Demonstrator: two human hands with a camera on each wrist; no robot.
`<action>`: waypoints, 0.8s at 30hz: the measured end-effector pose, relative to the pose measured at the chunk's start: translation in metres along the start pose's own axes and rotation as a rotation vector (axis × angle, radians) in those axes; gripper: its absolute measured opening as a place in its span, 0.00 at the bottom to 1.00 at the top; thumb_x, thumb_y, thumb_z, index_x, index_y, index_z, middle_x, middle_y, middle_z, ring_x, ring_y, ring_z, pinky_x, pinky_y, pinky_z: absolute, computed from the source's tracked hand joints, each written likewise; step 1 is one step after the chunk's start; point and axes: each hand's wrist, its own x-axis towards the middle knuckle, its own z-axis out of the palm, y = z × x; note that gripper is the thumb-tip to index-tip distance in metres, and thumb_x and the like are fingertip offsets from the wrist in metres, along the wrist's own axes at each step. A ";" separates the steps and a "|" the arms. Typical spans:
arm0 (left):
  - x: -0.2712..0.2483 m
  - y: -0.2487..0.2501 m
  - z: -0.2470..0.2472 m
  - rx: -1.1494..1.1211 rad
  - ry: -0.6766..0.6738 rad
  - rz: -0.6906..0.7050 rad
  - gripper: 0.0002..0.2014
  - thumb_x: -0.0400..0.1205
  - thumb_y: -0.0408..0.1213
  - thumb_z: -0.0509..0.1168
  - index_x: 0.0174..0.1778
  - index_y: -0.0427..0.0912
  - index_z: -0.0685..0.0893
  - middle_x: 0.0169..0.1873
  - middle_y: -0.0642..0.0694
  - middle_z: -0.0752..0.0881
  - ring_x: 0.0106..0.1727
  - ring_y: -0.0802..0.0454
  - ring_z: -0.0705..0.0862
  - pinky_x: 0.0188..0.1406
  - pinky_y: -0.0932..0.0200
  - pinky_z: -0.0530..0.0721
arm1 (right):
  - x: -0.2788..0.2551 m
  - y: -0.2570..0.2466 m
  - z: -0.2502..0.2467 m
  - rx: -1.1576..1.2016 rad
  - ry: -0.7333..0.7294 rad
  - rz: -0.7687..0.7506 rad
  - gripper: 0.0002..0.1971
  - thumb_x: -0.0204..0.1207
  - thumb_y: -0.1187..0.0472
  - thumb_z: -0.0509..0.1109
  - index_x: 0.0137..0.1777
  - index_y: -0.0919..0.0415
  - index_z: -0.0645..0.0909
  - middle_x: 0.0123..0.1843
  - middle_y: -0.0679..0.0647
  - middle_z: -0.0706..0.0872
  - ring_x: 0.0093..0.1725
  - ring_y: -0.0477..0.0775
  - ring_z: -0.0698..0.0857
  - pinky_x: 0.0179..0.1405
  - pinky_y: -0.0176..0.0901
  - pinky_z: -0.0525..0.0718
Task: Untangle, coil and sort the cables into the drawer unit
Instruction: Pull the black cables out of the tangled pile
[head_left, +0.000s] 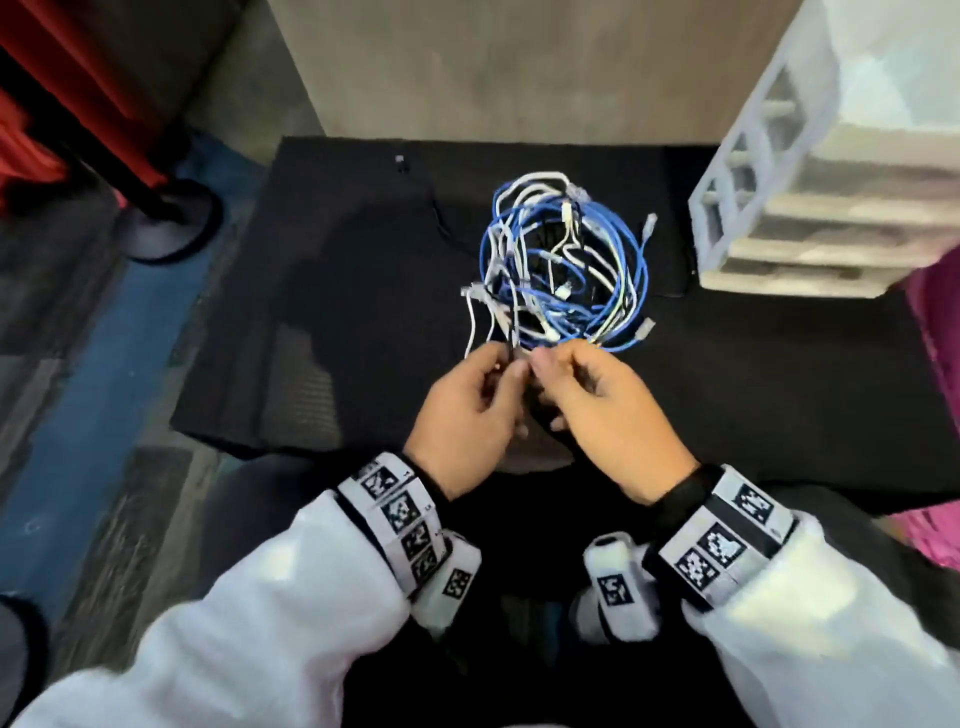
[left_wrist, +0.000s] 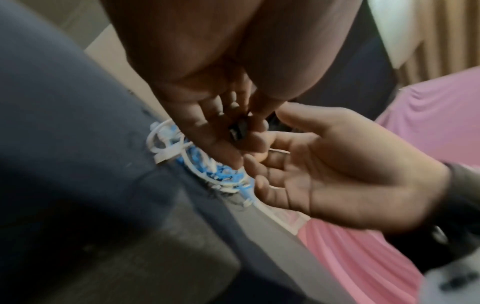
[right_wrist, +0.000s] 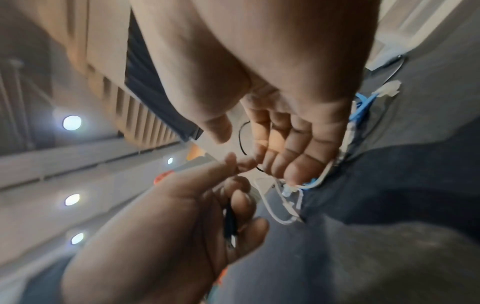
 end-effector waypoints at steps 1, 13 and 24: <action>-0.004 0.004 -0.002 0.045 0.004 0.022 0.07 0.89 0.43 0.63 0.47 0.48 0.82 0.27 0.51 0.85 0.28 0.51 0.87 0.34 0.52 0.87 | 0.000 -0.006 0.001 -0.007 -0.007 0.022 0.28 0.75 0.29 0.71 0.45 0.58 0.83 0.36 0.52 0.81 0.40 0.52 0.81 0.51 0.70 0.86; -0.006 0.040 -0.042 0.528 -0.058 0.294 0.13 0.80 0.60 0.68 0.46 0.54 0.87 0.36 0.57 0.91 0.39 0.60 0.88 0.43 0.51 0.86 | 0.006 -0.041 -0.006 0.132 -0.055 0.162 0.07 0.87 0.63 0.71 0.46 0.60 0.85 0.40 0.60 0.84 0.34 0.47 0.83 0.31 0.37 0.81; 0.056 0.035 -0.019 0.242 -0.210 0.300 0.06 0.86 0.41 0.60 0.47 0.53 0.81 0.38 0.54 0.87 0.40 0.63 0.83 0.48 0.47 0.86 | 0.005 -0.111 -0.027 -0.094 0.064 -0.186 0.07 0.79 0.59 0.68 0.42 0.61 0.80 0.28 0.52 0.79 0.27 0.45 0.74 0.30 0.43 0.73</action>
